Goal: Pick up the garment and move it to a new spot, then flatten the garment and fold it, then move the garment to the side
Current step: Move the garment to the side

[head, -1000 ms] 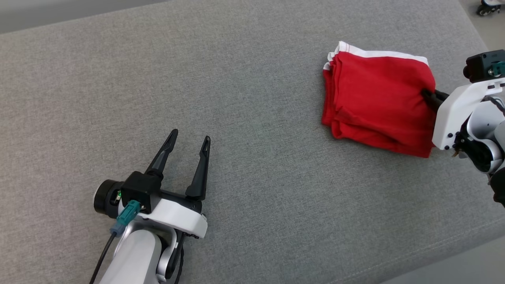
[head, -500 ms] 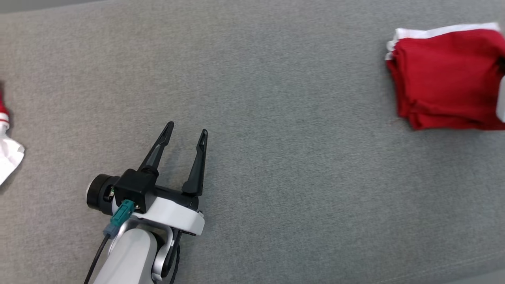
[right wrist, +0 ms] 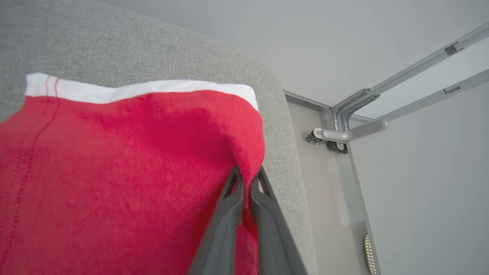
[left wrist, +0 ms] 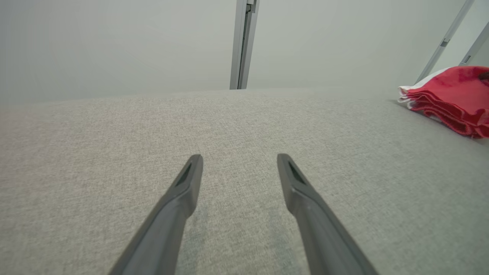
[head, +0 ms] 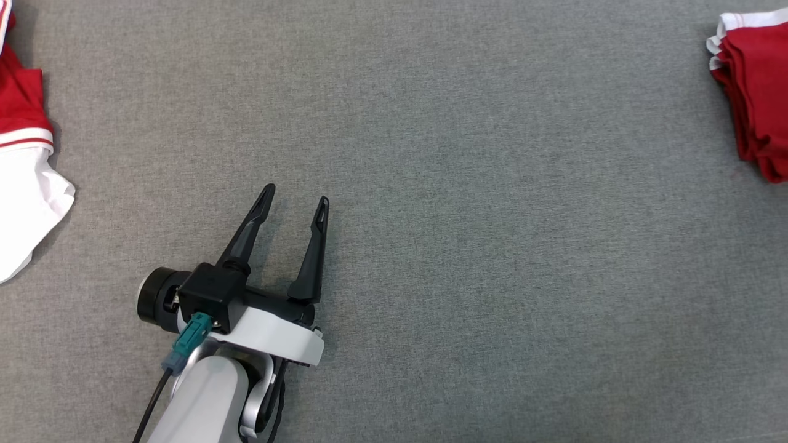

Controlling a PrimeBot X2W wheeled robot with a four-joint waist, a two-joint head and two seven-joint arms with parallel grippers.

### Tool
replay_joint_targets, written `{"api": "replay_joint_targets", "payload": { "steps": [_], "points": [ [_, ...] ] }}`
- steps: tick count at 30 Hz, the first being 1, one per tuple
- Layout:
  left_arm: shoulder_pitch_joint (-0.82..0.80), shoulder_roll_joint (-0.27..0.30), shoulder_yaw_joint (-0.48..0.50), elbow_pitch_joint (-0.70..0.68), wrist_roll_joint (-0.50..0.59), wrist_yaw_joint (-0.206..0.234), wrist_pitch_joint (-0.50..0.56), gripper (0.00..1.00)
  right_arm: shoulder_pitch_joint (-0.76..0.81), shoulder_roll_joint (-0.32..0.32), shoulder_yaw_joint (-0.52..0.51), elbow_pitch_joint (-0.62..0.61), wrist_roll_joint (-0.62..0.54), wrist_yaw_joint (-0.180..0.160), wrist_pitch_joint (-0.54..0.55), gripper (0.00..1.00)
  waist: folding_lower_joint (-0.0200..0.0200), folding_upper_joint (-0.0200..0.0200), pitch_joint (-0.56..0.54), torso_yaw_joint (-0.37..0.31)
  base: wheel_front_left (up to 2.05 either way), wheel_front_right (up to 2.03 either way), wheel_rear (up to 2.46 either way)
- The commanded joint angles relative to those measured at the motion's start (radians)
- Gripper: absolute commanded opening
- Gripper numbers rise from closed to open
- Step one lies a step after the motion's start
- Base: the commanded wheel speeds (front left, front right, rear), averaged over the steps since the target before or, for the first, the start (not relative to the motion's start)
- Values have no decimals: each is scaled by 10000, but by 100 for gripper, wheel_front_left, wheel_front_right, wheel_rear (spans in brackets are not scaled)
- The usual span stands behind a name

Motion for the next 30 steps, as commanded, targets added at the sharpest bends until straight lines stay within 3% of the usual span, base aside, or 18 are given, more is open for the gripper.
{"api": "replay_joint_targets", "payload": {
  "steps": [1, 3, 4, 7, 11, 12, 22, 30],
  "points": [
    [-75, 24, -13, -49, -35, 72, -50, 100, -167, -43, 25, 241, -210, -2, -167, 0, -1, 0, 102, 97, 0, 0, 0],
    [-110, 21, -30, -59, -43, 91, -66, 100, -270, -3, 18, 464, -367, -2, -234, 0, -1, 0, 143, 134, 0, 0, 0],
    [-130, 19, -40, -60, -46, 78, -68, 100, -313, 21, -4, 548, -430, -2, -277, 5, -1, 0, 160, 147, 0, 0, 0],
    [-150, 21, -54, -53, -48, 112, -80, 100, -348, 168, -99, 770, -588, -2, -320, 33, -1, 0, 170, 146, 0, 0, 0],
    [-171, 28, -90, -44, -58, 143, -93, 100, -408, 280, -227, 920, -854, -2, -368, 57, -1, 0, 159, 123, 0, 0, 0],
    [-183, 28, -99, -33, -64, 146, -96, 100, -427, 332, -264, 944, -928, -2, -361, 98, -1, 0, 151, 115, 0, 0, 0],
    [-202, -4, -181, 156, -176, 142, -142, 100, -306, 593, -720, 1030, -1333, -2, -770, 100, -1, 0, -148, 119, 0, 0, 0],
    [-203, 65, 46, 618, -413, 115, -281, 100, 61, 1452, -1082, 817, -1169, -2, -2269, 100, -1, 0, -1297, 137, 0, 0, 0]
  ]
}}
